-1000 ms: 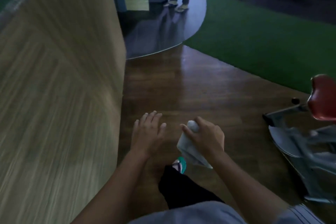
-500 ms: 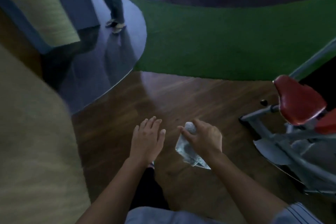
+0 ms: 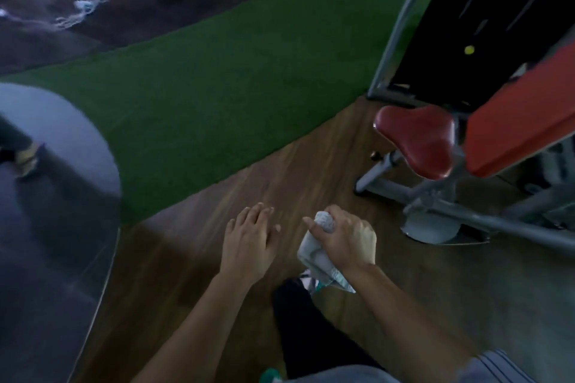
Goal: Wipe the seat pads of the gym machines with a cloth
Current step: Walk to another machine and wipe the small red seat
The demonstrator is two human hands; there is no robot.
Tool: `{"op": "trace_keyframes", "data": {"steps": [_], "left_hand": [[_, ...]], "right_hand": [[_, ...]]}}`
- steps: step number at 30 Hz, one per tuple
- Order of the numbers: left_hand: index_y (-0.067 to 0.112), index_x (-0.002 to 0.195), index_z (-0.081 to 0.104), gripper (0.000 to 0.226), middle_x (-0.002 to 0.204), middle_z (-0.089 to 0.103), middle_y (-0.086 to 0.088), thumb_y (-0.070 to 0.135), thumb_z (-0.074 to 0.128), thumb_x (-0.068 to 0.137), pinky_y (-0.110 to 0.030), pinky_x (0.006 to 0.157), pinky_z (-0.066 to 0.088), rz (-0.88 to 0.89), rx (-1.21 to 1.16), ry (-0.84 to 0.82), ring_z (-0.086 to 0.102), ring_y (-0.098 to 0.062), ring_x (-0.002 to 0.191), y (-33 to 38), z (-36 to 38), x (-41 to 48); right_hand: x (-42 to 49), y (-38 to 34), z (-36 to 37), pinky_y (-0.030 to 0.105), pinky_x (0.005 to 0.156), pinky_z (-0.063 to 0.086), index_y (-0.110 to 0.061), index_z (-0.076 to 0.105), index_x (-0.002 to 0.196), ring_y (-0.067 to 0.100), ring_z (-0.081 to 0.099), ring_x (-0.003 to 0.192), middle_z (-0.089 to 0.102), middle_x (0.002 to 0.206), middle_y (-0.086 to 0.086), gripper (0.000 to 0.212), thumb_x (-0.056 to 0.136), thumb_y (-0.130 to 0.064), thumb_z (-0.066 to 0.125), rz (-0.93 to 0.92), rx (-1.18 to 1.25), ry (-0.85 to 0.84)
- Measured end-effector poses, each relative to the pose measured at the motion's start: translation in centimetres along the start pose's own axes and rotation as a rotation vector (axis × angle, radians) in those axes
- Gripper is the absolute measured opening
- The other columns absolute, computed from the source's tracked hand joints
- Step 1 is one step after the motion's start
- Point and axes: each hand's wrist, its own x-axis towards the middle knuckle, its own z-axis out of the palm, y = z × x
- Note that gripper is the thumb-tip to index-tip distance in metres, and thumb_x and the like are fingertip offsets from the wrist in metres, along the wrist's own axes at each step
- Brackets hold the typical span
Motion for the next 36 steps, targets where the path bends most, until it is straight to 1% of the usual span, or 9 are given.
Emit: {"op": "trace_keyframes", "data": {"steps": [8, 10, 12, 15, 17, 19, 22, 29, 36], "left_hand": [[0.022, 0.142, 0.041, 0.046, 0.152, 0.036, -0.001, 0.04, 0.038, 0.1, -0.043, 0.112, 0.028, 0.237, -0.005, -0.107, 0.029, -0.022, 0.142, 3.6, -1.1, 20.9], [0.022, 0.143, 0.04, 0.047, 0.153, 0.035, -0.001, 0.039, 0.039, 0.1, -0.043, 0.112, 0.027, 0.287, 0.005, -0.119, 0.027, -0.022, 0.142, 4.9, -1.7, 25.7], [0.022, 0.144, 0.038, 0.046, 0.153, 0.033, 0.0, 0.036, 0.041, 0.1, -0.044, 0.112, 0.027, 0.33, 0.012, -0.14, 0.025, -0.022, 0.143, 6.1, -2.1, 29.9], [0.023, 0.145, 0.035, 0.049, 0.155, 0.03, 0.0, 0.032, 0.046, 0.098, -0.044, 0.114, 0.025, 0.407, 0.024, -0.195, 0.023, -0.022, 0.144, 8.0, -2.2, 36.0], [0.024, 0.145, 0.035, 0.05, 0.154, 0.031, 0.001, 0.03, 0.048, 0.097, -0.044, 0.115, 0.025, 0.48, 0.032, -0.221, 0.022, -0.021, 0.144, 9.6, -2.0, 40.3], [0.023, 0.143, 0.038, 0.046, 0.153, 0.034, 0.0, 0.033, 0.044, 0.099, -0.043, 0.114, 0.025, 0.563, 0.04, -0.224, 0.025, -0.021, 0.143, 11.6, -1.8, 44.5], [0.02, 0.142, 0.041, 0.047, 0.153, 0.035, -0.001, 0.039, 0.038, 0.1, -0.043, 0.114, 0.026, 0.665, 0.066, -0.249, 0.026, -0.021, 0.143, 14.8, -1.1, 50.6], [0.016, 0.14, 0.044, 0.05, 0.149, 0.041, -0.007, 0.03, 0.053, 0.093, -0.045, 0.108, 0.033, 0.842, 0.124, -0.356, 0.035, -0.026, 0.138, 21.6, 3.4, 59.3], [0.014, 0.143, 0.037, 0.056, 0.152, 0.033, -0.01, 0.037, 0.035, 0.092, -0.051, 0.108, 0.035, 0.887, 0.186, -0.43, 0.029, -0.029, 0.141, 27.6, 12.7, 64.2]], "right_hand": [[15.9, 5.3, 1.3, 0.034, 0.07, 0.044, -0.024, 0.06, 0.086, 0.02, 0.062, 0.072, 0.066, 0.076, -0.004, 0.051, 0.083, -0.072, 0.044, 0.255, -0.065, 0.077], [19.5, 6.3, 1.1, 0.034, 0.07, 0.044, -0.024, 0.06, 0.087, 0.021, 0.063, 0.072, 0.067, 0.076, -0.003, 0.055, 0.082, -0.074, 0.04, 0.303, -0.097, 0.101], [22.6, 7.4, 1.2, 0.034, 0.07, 0.044, -0.024, 0.06, 0.087, 0.02, 0.063, 0.071, 0.067, 0.076, -0.003, 0.055, 0.081, -0.075, 0.039, 0.36, -0.107, 0.1], [26.4, 9.3, 1.5, 0.032, 0.066, 0.043, -0.02, 0.06, 0.081, 0.02, 0.062, 0.065, 0.064, 0.069, -0.003, 0.051, 0.083, -0.07, 0.049, 0.433, -0.122, 0.134], [29.2, 10.8, 1.8, 0.033, 0.068, 0.046, -0.022, 0.06, 0.084, 0.019, 0.063, 0.067, 0.065, 0.07, -0.004, 0.053, 0.082, -0.073, 0.045, 0.501, -0.133, 0.145], [32.0, 12.5, 2.1, 0.035, 0.073, 0.049, -0.026, 0.061, 0.088, 0.017, 0.064, 0.072, 0.067, 0.075, -0.007, 0.054, 0.082, -0.076, 0.041, 0.578, -0.147, 0.163], [35.6, 14.9, 2.2, 0.035, 0.076, 0.048, -0.029, 0.06, 0.083, 0.014, 0.062, 0.073, 0.066, 0.074, -0.01, 0.049, 0.081, -0.075, 0.043, 0.7, -0.122, 0.234], [40.2, 22.0, 2.9, 0.036, 0.072, 0.049, -0.029, 0.057, 0.083, 0.013, 0.061, 0.069, 0.063, 0.072, -0.011, 0.043, 0.084, -0.07, 0.043, 0.982, -0.108, 0.304], [41.4, 32.3, 7.5, 0.033, 0.071, 0.044, -0.024, 0.06, 0.09, 0.015, 0.059, 0.072, 0.063, 0.077, -0.006, 0.05, 0.088, -0.069, 0.04, 1.117, -0.19, 0.27]]}}
